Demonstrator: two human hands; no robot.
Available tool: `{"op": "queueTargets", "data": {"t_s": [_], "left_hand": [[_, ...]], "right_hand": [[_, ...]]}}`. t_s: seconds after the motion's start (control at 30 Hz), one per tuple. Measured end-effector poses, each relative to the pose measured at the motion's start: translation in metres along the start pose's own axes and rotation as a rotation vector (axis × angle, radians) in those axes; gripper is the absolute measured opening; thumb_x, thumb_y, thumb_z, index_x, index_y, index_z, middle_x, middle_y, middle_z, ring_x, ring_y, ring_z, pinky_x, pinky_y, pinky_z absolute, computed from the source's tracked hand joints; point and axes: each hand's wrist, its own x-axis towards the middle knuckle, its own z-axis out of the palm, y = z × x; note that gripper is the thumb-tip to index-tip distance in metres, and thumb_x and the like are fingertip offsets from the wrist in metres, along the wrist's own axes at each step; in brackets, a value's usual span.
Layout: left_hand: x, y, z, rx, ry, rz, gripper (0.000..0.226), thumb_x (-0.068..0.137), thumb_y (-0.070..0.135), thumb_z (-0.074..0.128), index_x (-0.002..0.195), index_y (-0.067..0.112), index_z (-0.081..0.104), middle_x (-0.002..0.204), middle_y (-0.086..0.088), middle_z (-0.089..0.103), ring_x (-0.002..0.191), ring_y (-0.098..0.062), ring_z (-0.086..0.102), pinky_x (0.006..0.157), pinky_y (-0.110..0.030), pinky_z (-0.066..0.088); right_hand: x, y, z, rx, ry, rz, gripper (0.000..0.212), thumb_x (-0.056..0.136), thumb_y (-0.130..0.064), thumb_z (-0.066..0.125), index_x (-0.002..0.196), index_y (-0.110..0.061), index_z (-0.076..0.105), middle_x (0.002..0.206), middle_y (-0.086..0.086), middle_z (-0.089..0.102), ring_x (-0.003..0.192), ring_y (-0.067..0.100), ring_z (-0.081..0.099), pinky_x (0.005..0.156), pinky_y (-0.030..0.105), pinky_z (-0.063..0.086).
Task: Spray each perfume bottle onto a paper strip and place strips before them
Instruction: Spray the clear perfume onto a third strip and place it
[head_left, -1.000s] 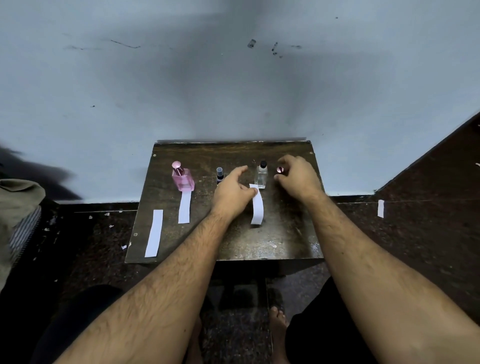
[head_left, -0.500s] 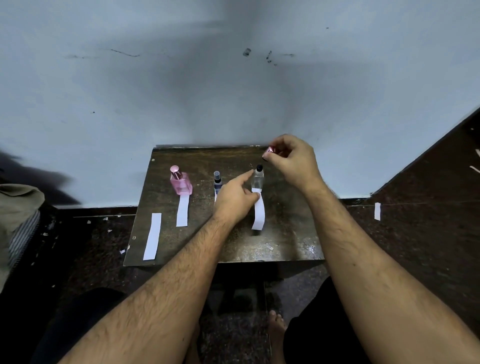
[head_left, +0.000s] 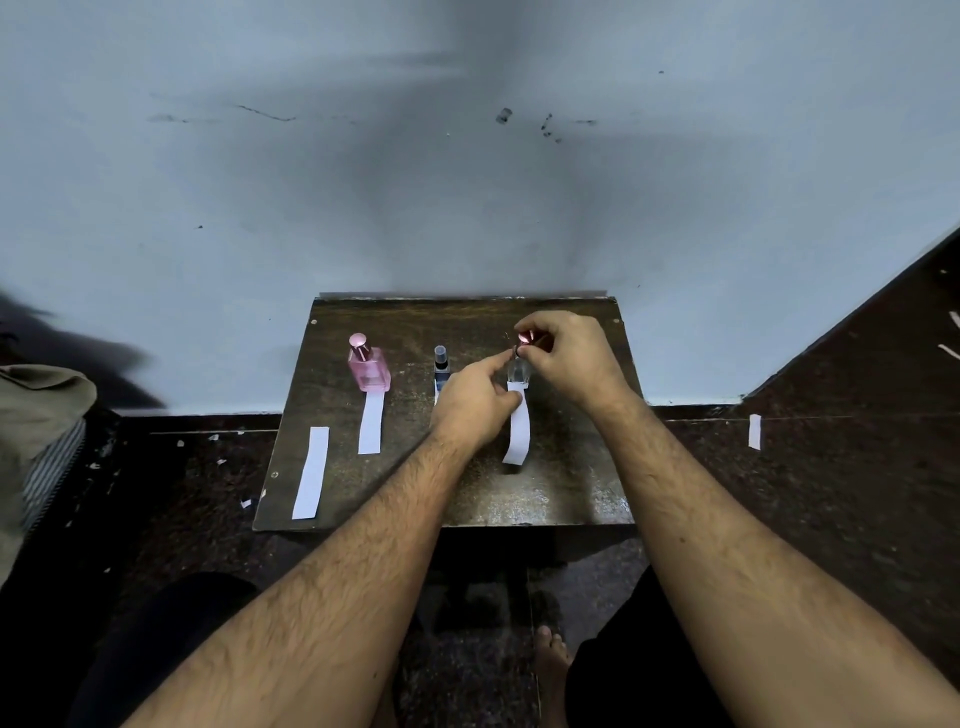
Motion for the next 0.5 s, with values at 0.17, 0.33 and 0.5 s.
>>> {"op": "queueTargets", "data": {"t_s": [0.17, 0.33, 0.5], "left_hand": [[0.0013, -0.002, 0.0012, -0.015, 0.0, -0.007, 0.059, 0.088, 0.021, 0.064, 0.141, 0.04, 0.047, 0.076, 0.015, 0.06, 0.068, -0.005, 0.054, 0.059, -0.024, 0.038], [0.0011, -0.0007, 0.0021, -0.065, -0.007, -0.022, 0.059, 0.089, 0.02, 0.065, 0.143, 0.037, 0.046, 0.075, 0.014, 0.06, 0.066, -0.004, 0.053, 0.061, -0.025, 0.04], [-0.003, -0.0023, -0.0003, -0.138, 0.027, -0.084, 0.067, 0.088, 0.023, 0.069, 0.148, 0.031, 0.039, 0.081, 0.011, 0.067, 0.076, -0.008, 0.061, 0.078, -0.03, 0.051]], "right_hand": [[0.0006, 0.0001, 0.0035, -0.014, 0.013, -0.006, 0.027, 0.085, -0.018, 0.073, 0.112, -0.02, 0.07, 0.111, -0.002, 0.07, 0.103, 0.011, 0.063, 0.094, 0.029, 0.052], [0.0006, 0.0005, 0.0042, -0.005, 0.012, 0.011, 0.026, 0.084, -0.017, 0.073, 0.11, -0.021, 0.069, 0.11, -0.002, 0.07, 0.103, 0.011, 0.063, 0.093, 0.029, 0.052], [0.0013, -0.0021, 0.0038, -0.053, -0.033, 0.024, 0.038, 0.085, -0.019, 0.072, 0.122, -0.023, 0.063, 0.117, 0.0, 0.068, 0.107, 0.016, 0.063, 0.095, 0.036, 0.052]]}}
